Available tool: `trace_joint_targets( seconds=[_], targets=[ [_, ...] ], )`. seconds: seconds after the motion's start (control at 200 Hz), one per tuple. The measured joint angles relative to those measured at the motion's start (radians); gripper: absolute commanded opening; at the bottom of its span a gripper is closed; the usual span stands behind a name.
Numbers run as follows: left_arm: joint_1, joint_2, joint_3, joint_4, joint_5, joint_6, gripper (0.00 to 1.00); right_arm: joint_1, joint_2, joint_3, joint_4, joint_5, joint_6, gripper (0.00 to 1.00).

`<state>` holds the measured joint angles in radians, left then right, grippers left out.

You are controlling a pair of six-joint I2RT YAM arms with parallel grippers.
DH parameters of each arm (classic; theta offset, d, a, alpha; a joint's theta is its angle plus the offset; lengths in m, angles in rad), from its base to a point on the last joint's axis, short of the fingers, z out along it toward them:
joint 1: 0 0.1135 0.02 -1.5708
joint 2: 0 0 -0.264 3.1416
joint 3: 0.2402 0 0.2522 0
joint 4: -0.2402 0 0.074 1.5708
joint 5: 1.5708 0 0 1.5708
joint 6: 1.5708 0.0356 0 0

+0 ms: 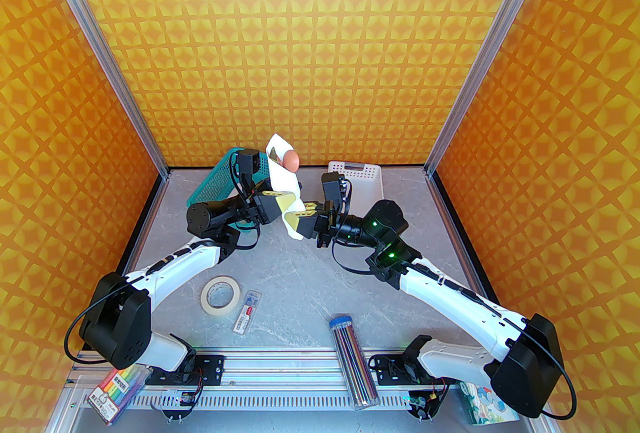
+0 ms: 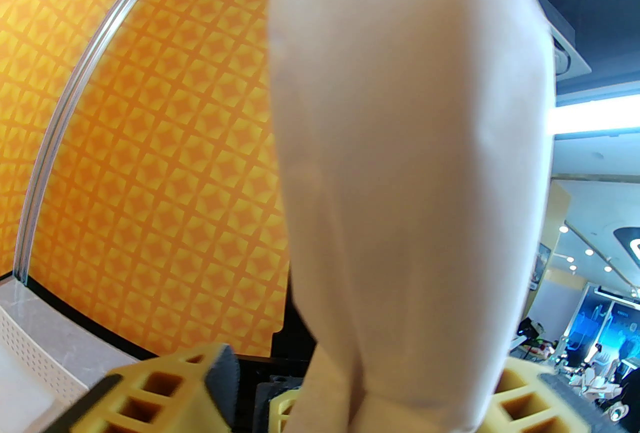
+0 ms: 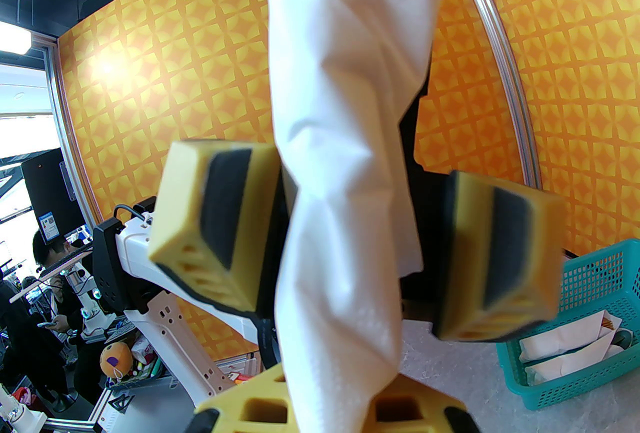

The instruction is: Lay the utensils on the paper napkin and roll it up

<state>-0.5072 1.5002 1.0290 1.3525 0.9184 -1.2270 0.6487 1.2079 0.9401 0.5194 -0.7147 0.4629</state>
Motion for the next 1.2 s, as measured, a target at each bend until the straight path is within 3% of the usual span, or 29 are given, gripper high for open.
trace_joint_targets(
  seconds=[0.065, 0.27, 0.515, 0.685, 1.04, 1.2],
  targets=[
    [0.000, 0.001, 0.006, 0.010, 0.003, -0.010, 0.40, 0.000, -0.006, 0.000, -0.006, 0.000, 0.000, 0.11],
    [0.000, 0.001, 0.024, 0.025, 0.018, -0.013, 0.23, 0.000, -0.050, -0.021, -0.023, 0.027, -0.007, 0.11],
    [0.001, -0.003, 0.025, 0.008, 0.040, -0.003, 0.21, 0.005, -0.085, -0.028, -0.093, 0.062, -0.040, 0.11],
    [0.005, -0.031, 0.022, -0.063, 0.051, 0.036, 0.25, 0.006, -0.100, -0.028, -0.132, 0.081, -0.068, 0.10],
    [0.053, -0.196, 0.000, -0.360, 0.045, 0.254, 0.40, 0.006, -0.120, -0.028, -0.198, 0.088, -0.116, 0.10],
    [0.073, -0.268, -0.011, -0.479, 0.013, 0.351, 0.62, 0.006, -0.122, -0.027, -0.202, 0.098, -0.115, 0.11]
  ],
)
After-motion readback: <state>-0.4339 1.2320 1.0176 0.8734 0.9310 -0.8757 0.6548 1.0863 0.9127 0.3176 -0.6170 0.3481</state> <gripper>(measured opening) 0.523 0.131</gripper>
